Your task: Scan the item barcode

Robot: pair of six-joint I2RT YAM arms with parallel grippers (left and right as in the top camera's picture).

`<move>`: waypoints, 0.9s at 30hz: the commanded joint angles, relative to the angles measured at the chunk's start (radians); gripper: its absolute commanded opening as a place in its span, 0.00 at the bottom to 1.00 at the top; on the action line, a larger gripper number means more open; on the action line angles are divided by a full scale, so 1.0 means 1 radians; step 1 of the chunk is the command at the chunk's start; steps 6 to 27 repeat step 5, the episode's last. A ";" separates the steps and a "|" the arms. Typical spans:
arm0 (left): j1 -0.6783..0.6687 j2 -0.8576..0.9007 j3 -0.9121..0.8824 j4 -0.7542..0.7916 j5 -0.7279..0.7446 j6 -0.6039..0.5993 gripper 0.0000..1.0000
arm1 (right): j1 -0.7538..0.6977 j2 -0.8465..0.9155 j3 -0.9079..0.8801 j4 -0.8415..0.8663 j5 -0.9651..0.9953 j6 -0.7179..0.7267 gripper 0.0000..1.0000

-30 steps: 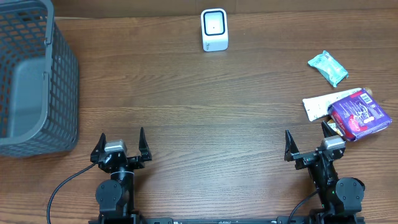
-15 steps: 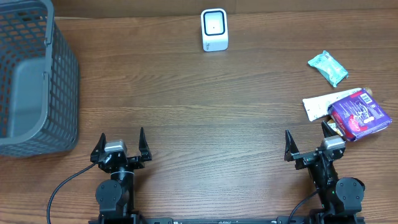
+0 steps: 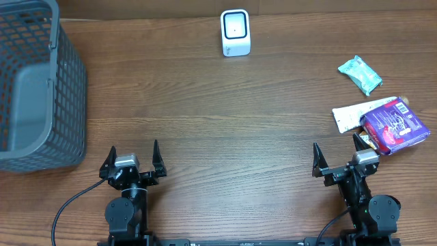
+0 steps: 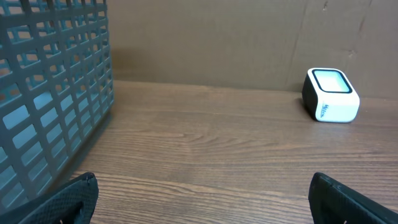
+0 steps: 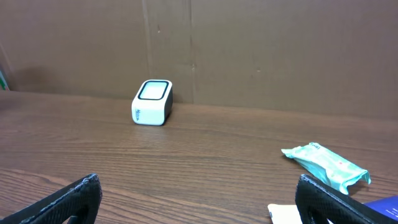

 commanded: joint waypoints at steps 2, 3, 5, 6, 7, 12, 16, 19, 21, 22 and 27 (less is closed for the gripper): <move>0.011 -0.004 -0.003 0.002 -0.002 0.022 1.00 | 0.005 -0.010 -0.010 0.006 0.010 0.005 1.00; 0.011 -0.004 -0.003 0.002 -0.002 0.022 0.99 | 0.005 -0.010 -0.010 0.006 0.010 0.005 1.00; 0.011 -0.004 -0.003 0.002 -0.002 0.022 1.00 | 0.005 -0.010 -0.010 0.006 0.010 0.005 1.00; 0.011 -0.004 -0.003 0.002 -0.002 0.022 1.00 | 0.005 -0.010 -0.010 0.006 0.010 0.005 1.00; 0.011 -0.004 -0.003 0.002 -0.002 0.022 1.00 | 0.005 -0.010 -0.010 0.006 0.010 0.005 1.00; 0.011 -0.004 -0.003 0.002 -0.002 0.022 1.00 | 0.005 -0.010 -0.010 0.006 0.010 0.005 1.00; 0.011 -0.004 -0.003 0.002 -0.002 0.022 1.00 | 0.005 -0.010 -0.010 0.006 0.010 0.005 1.00; 0.011 -0.004 -0.003 0.002 -0.002 0.022 1.00 | 0.005 -0.010 -0.010 0.006 0.010 0.005 1.00; 0.011 -0.004 -0.003 0.002 -0.002 0.022 1.00 | 0.005 -0.010 -0.010 0.006 0.010 0.005 1.00; 0.011 -0.004 -0.003 0.002 -0.002 0.022 1.00 | 0.005 -0.010 -0.010 0.006 0.010 0.005 1.00; 0.011 -0.004 -0.003 0.002 -0.002 0.022 1.00 | 0.005 -0.010 -0.010 0.006 0.010 0.005 1.00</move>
